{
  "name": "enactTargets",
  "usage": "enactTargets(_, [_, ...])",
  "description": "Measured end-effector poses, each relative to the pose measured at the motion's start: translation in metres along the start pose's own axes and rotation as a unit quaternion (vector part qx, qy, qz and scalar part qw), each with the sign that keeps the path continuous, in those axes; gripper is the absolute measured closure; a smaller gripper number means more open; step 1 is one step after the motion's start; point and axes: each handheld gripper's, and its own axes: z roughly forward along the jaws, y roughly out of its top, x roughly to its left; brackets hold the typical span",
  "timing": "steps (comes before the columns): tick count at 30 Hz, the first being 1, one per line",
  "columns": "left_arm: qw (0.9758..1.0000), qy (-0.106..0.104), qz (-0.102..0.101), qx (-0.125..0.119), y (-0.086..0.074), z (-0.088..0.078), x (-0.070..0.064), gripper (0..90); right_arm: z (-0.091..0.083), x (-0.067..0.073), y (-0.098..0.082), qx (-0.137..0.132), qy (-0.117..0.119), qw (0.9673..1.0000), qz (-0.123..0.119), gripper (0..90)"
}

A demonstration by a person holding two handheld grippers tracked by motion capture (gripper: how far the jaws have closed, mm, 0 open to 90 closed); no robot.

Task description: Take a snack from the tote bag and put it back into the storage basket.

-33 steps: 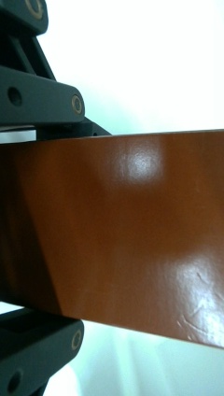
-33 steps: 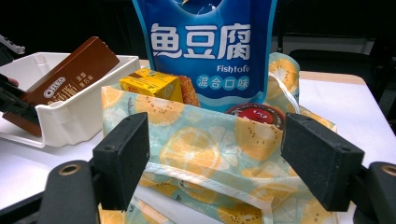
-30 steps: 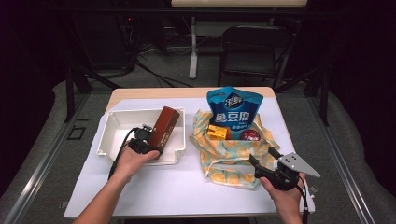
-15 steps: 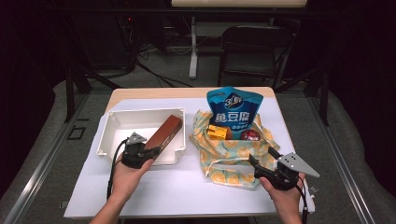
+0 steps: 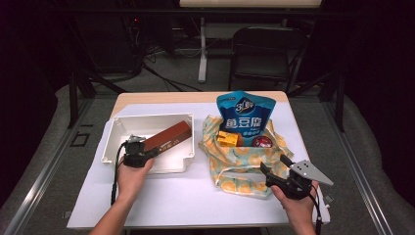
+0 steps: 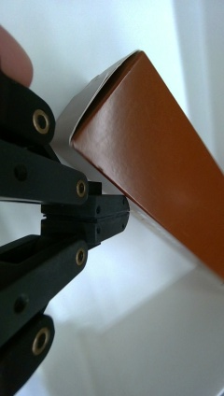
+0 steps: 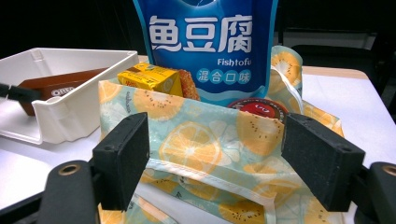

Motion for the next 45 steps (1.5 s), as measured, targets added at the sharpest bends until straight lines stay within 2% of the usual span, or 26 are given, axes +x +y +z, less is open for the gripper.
enactTargets(5, [0.9998,0.021,-0.003,0.0,0.011,0.007,0.006,89.8,-0.001,-0.002,-0.001,0.002,-0.006,1.0,0.002,23.7])
enactTargets(8, [0.9996,0.023,-0.011,0.007,0.014,0.012,0.009,89.8,0.0,-0.003,-0.001,0.001,-0.006,1.0,0.002,23.8])
enactTargets(11, [0.9993,0.022,-0.028,0.01,0.016,0.018,0.014,89.8,0.0,-0.003,-0.001,0.0,-0.007,1.0,0.002,23.8])
enactTargets(16, [0.999,0.027,-0.034,0.003,0.023,0.023,0.016,89.8,0.0,-0.003,-0.002,0.002,-0.009,1.0,0.002,23.9])
enactTargets(18, [0.9984,0.031,-0.047,0.0,0.025,0.026,0.019,89.7,0.0,-0.004,-0.002,0.002,-0.009,1.0,0.002,23.9])
enactTargets(20, [0.9982,0.037,-0.048,0.003,0.026,0.029,0.021,89.1,0.0,-0.004,-0.002,0.002,-0.009,1.0,0.002,24.0])
enactTargets(23, [0.9974,0.043,-0.058,-0.005,0.026,0.032,0.024,87.3,-0.001,-0.004,-0.002,0.004,-0.01,0.9999,0.002,24.3])
enactTargets(29, [0.9971,0.05,-0.057,-0.007,0.028,0.034,0.026,87.3,0.0,-0.005,-0.002,0.007,-0.012,0.9999,0.003,24.8])
enactTargets(38, [0.9974,0.044,-0.057,-0.009,0.028,0.036,0.028,84.4,0.001,-0.006,-0.003,0.013,-0.017,0.9998,0.006,25.4])
enactTargets(41, [0.9978,0.041,-0.05,-0.014,0.026,0.034,0.025,79.3,0.002,-0.006,-0.003,0.013,-0.018,0.9997,0.007,25.6])
enactTargets(44, [0.998,0.03,-0.046,-0.03,0.025,0.027,0.018,69.0,0.001,-0.007,-0.003,0.013,-0.018,0.9997,0.006,26.2])
enactTargets(45, [0.9983,0.028,-0.039,-0.032,0.025,0.025,0.016,67.0,0.001,-0.007,-0.003,0.013,-0.018,0.9997,0.006,27.0])
